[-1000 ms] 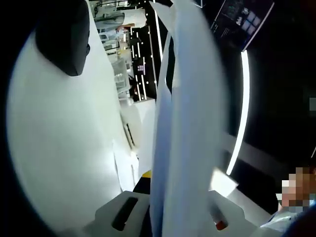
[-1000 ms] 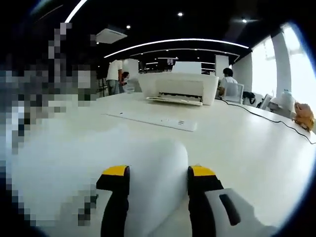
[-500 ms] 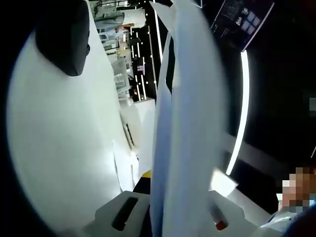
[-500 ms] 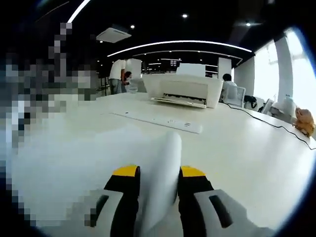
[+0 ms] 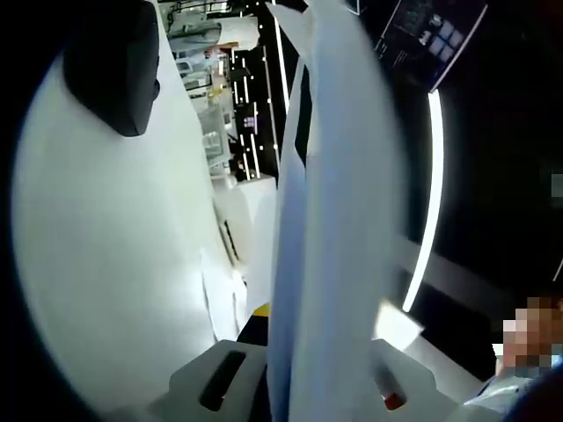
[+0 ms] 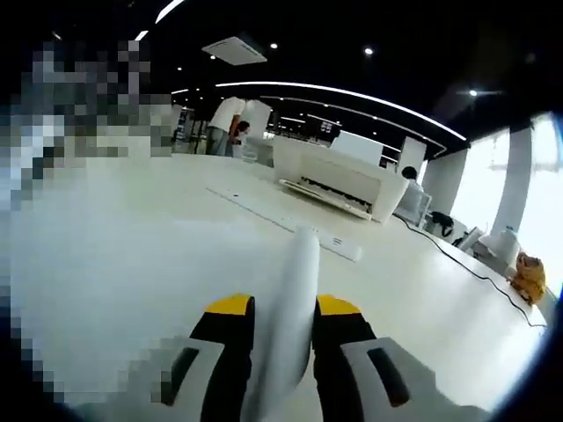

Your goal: Organize the stack of printing papers by aligning and flattening the scattered papers on the table

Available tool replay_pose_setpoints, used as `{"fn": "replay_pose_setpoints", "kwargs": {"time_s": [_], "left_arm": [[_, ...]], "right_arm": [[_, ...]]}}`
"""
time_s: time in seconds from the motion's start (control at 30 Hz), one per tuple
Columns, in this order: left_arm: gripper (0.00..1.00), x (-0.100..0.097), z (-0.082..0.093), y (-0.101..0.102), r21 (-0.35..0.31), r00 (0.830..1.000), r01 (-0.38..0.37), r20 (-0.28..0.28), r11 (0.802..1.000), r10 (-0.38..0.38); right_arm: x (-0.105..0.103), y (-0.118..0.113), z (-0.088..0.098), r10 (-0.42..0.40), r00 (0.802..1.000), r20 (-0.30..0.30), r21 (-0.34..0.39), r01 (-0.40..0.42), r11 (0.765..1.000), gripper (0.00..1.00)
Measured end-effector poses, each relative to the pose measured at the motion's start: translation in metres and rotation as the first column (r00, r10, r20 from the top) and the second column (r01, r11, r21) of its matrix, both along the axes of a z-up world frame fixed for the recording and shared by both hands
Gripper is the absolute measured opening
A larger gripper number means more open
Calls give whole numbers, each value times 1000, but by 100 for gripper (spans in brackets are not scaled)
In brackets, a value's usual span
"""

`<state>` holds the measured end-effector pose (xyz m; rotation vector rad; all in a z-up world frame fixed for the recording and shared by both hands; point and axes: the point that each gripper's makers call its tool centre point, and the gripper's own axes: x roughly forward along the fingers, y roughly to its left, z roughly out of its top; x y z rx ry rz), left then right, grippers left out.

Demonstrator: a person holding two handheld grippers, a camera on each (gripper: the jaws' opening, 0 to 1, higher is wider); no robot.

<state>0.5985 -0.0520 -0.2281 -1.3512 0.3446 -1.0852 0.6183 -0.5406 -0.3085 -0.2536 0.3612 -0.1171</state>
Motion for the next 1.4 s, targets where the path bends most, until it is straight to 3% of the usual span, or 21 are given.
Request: {"fn": "replay_pose_setpoints", "kwargs": {"time_s": [0.13, 0.3, 0.5, 0.6, 0.87, 1.1, 1.4], "left_arm": [[6, -1, 0, -1, 1, 1000, 0, -1, 1000, 0], [6, -2, 1, -1, -2, 1000, -2, -2, 1000, 2], [6, -4, 3, -1, -7, 1000, -4, -3, 1000, 4], [6, -4, 3, -1, -10, 1000, -7, -3, 1000, 7], [6, -5, 4, -1, -12, 1000, -10, -1, 1000, 10], [6, -3, 4, 1, -16, 1000, -15, -3, 1000, 14], [6, -1, 3, 2, -17, 1000, -20, -3, 1000, 20]], "right_arm": [[0, 4, 0, 25, 1000, -12, -8, -25, 1000, 18], [-1, 8, 0, 46, 999, 1, 61, -46, 997, 18], [-3, 6, 8, 38, 997, 62, 208, -50, 977, 15], [-5, 5, 11, 40, 996, 79, 241, -58, 969, 12], [-10, 5, 19, 27, 991, 129, 302, -65, 951, 11], [-16, 0, 35, -18, 975, 222, 390, -72, 918, 9], [-19, -2, 40, -33, 966, 256, 413, -79, 907, 8]]}}
